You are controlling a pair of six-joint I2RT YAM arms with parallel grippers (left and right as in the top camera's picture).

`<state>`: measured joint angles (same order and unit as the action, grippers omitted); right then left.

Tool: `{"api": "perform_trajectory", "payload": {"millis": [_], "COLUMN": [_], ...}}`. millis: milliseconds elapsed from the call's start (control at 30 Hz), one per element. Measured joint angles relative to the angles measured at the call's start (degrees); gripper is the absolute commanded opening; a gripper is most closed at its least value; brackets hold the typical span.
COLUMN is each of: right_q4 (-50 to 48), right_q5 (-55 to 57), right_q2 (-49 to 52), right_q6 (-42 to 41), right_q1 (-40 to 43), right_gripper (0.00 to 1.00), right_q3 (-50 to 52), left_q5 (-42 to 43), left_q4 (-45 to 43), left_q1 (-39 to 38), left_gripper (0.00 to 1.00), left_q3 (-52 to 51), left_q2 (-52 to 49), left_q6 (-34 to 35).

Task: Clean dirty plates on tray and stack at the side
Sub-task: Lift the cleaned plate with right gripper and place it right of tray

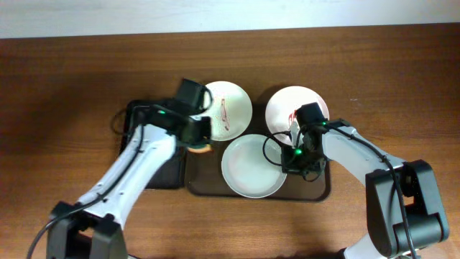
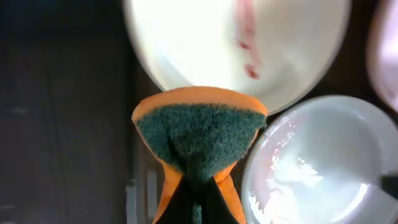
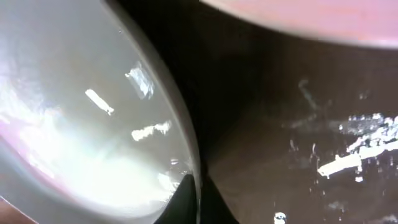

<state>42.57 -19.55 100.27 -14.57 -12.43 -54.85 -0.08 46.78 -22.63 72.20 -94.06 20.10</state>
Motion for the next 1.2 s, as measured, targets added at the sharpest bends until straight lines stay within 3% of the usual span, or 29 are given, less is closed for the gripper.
{"api": "perform_trajectory", "payload": {"millis": [200, 333, 633, 1000, 1200], "right_q4": [0.0, 1.2, 2.0, -1.8, -4.7], "right_q5": [0.1, 2.9, 25.9, 61.3, 69.7], "right_q2": [-0.6, -7.6, -21.1, -22.9, -22.9], "right_q6": [0.9, 1.5, 1.8, 3.9, 5.3], "right_q1": [0.0, 0.0, -1.2, -25.5, -32.7], "right_gripper": [0.04, 0.04, 0.04, 0.04, 0.04], "right_q3": [0.0, 0.0, -0.5, -2.5, -2.6], "left_q5": [-0.4, -0.7, -0.9, -0.9, -0.8], "left_q4": [1.8, 1.4, -2.4, -3.3, -3.7], "left_q1": [9.0, 12.9, 16.0, 16.0, 16.0], "left_gripper": [0.0, 0.0, 0.0, 0.0, 0.0], "left_q3": [-0.3, -2.1, -4.7, -4.9, -4.9], "left_q2": [0.0, 0.0, -4.0, -10.3, -10.5], "left_q6": [-8.9, -11.6, -12.5, -12.6, -12.6]}}
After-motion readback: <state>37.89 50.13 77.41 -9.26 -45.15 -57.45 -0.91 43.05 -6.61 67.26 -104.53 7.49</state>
